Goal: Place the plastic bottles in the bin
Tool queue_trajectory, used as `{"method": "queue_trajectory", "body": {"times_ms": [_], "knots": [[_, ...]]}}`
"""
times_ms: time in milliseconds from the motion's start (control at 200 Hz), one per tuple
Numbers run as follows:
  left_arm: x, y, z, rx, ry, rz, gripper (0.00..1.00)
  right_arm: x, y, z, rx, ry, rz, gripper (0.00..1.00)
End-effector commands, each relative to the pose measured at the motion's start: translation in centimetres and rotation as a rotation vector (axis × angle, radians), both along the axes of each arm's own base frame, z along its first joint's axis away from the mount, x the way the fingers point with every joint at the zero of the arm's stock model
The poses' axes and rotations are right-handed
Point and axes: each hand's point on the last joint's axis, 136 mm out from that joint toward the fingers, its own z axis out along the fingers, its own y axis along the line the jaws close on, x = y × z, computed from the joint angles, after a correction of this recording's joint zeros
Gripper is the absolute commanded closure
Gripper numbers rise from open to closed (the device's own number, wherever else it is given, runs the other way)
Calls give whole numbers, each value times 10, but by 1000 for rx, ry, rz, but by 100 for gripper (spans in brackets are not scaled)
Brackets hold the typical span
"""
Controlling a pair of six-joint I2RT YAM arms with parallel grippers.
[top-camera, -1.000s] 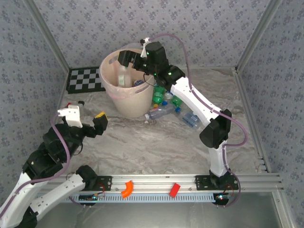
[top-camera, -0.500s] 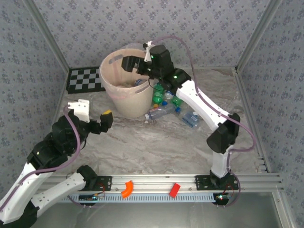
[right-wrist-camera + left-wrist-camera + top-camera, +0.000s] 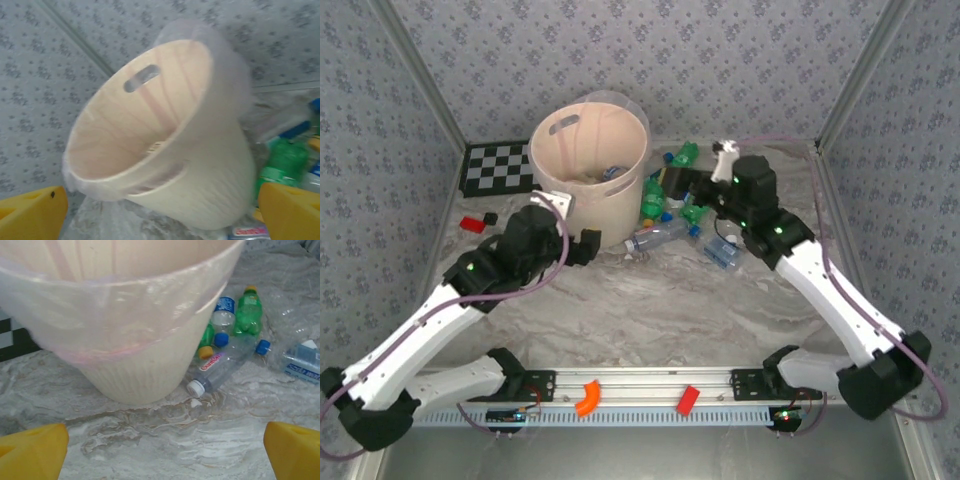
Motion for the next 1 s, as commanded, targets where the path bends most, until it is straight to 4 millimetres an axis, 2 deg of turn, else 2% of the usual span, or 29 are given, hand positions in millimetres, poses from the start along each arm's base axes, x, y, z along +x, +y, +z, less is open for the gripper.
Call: {"method": "queue_trajectory", "body": {"times_ms": [0,105,240,470,730,925,995], "knots": [[5,-24,34,-56,-65,-34,0,-13,-27,-8,7,-31,-27,0],[6,-43,36,6,-74,-58,0,-19,-53,-20,4,-37,-72,0],[6,-63,33,104,-96,-70,0,-21,-75,-36,32,-21,-116,1],[4,-90,16,244,-123,-107,0,-18,-86,-35,48,-66,-116,0],[4,-115,-28,392,-37,-200,0,-20,-95,-55,93,-44,-137,0],[13,-136,-62,522,13,-247,1,-29,-108,-49,90,-71,-179,0],[17,-144,-77,573,32,-265,4,-31,-114,-47,95,-75,-194,0]]}}
